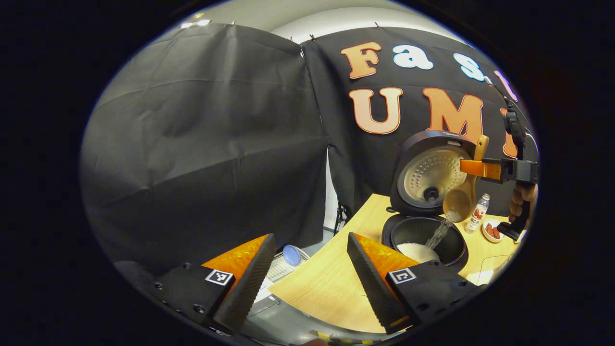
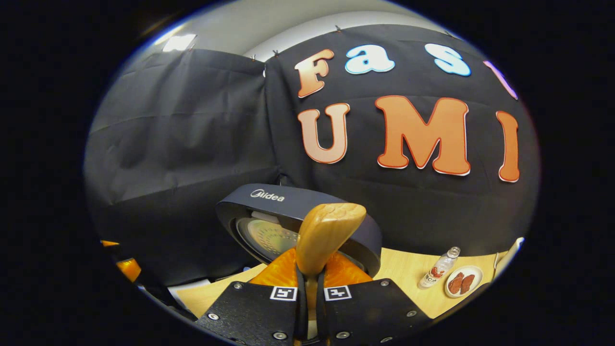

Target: Close the left gripper, press the button to open the rice cooker; take a wooden spoon from the chopstick holder with the right hand, scoop a spoonful of rice and pour it into the rice cooker, then put the wooden spoon back into the chopstick holder.

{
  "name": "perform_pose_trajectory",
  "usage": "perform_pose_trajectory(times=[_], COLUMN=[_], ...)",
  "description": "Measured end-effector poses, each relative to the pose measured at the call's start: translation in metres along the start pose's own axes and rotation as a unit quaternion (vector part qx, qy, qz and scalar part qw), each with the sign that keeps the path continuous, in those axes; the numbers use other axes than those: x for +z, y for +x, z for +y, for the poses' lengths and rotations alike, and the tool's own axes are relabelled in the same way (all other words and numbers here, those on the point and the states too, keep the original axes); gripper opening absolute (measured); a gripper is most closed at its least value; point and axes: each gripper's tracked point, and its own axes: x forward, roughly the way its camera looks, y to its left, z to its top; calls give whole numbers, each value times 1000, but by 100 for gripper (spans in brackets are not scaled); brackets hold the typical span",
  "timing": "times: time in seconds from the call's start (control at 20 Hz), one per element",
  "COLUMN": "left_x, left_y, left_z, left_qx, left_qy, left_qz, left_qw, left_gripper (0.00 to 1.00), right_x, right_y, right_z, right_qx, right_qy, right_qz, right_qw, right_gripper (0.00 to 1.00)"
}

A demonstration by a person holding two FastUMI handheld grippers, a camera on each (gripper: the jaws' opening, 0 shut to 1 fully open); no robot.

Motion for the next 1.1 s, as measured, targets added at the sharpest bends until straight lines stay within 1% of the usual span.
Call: perform_pose_trajectory(times=[0.3, 0.35, 0.4, 0.6, 0.7, 0.75, 0.85, 0.9, 0.95, 1.0, 1.05, 1.1], left_x=[5, 5, 5, 6, 8, 7, 5, 8, 10, 11, 9, 11], left_y=[-4, -6, -6, -5, -7, -8, -15, -20, -25, -30, -33, -37], left_z=[-3, -3, -3, -3, -4, -4, -2, -4, -6, -9, -13, -17], left_qx=[-2, -3, -3, -5, -7, -6, 2, 1, 0, 0, 0, -2], left_qy=[9, 10, 11, 11, 12, 15, 16, 9, 6, 6, 7, 7], left_qz=[-2, -1, -1, -2, -6, -9, -5, -11, -14, -13, -13, -15], left_qw=[1000, 1000, 1000, 1000, 1000, 1000, 1000, 1000, 1000, 1000, 1000, 1000], left_gripper=[100, 97, 100, 100, 100, 100, 100, 97, 97, 100, 100, 97], right_x=[5, 7, 9, 10, 10, 10, 6, 8, 12, 15, 17, 18], right_y=[-8, -9, -10, -16, -20, -23, -27, -31, -36, -40, -46, -51], right_z=[21, 25, 29, 51, 57, 60, 59, 54, 48, 38, 26, 13], right_qx=[34, 39, 44, 73, 76, 78, 83, 81, 78, 72, 68, 61], right_qy=[-52, -63, -77, -138, -175, -180, -152, -122, -88, -52, -19, 13], right_qz=[-12, -16, -19, -28, -38, -42, -39, -39, -41, -41, -36, -35], right_qw=[998, 997, 996, 987, 981, 980, 984, 988, 992, 995, 997, 997], right_gripper=[6, 6, 6, 6, 6, 6, 7, 6, 7, 7, 6, 6])
